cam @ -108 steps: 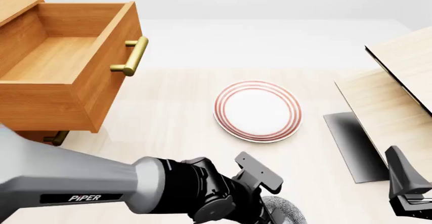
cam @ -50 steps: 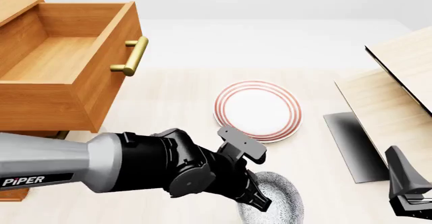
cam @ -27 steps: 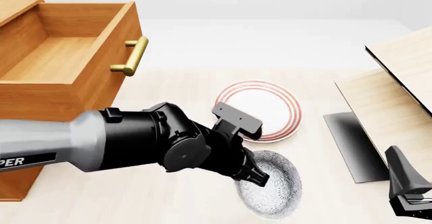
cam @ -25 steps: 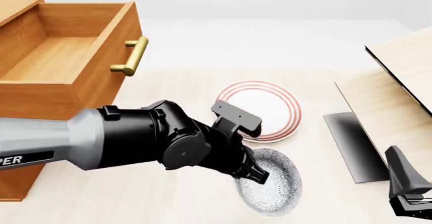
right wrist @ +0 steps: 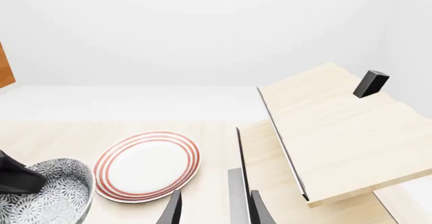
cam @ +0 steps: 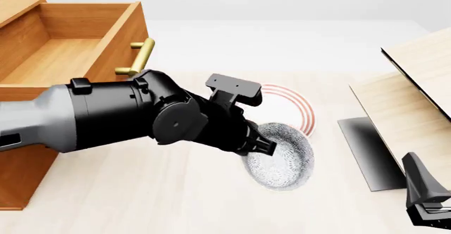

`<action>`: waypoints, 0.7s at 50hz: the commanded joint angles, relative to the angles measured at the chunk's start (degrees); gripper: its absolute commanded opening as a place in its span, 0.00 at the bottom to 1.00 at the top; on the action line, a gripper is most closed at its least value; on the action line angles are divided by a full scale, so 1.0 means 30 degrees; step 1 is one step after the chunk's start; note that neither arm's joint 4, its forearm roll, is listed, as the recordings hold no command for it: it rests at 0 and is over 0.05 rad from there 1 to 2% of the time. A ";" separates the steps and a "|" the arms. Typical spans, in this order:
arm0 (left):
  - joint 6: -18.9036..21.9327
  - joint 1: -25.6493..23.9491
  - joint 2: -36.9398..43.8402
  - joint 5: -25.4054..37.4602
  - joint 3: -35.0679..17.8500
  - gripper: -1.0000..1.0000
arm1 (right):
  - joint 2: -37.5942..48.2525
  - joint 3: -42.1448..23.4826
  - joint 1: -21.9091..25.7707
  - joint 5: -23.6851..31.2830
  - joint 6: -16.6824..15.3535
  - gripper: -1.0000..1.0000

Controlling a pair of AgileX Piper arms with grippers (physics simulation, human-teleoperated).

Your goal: Open the top drawer of the cabinet and put the bowl in it.

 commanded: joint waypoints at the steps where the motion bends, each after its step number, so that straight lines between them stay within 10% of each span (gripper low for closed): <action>1: -0.0111 0.0587 -0.0820 0.0706 -0.0754 0.00 | -0.0040 0.0015 0.0002 0.0002 0.0001 1.00; 35: 0.0545 0.2819 -0.1722 0.4871 -0.4476 0.00 | -0.0028 0.0016 -0.0007 0.0006 0.0006 1.00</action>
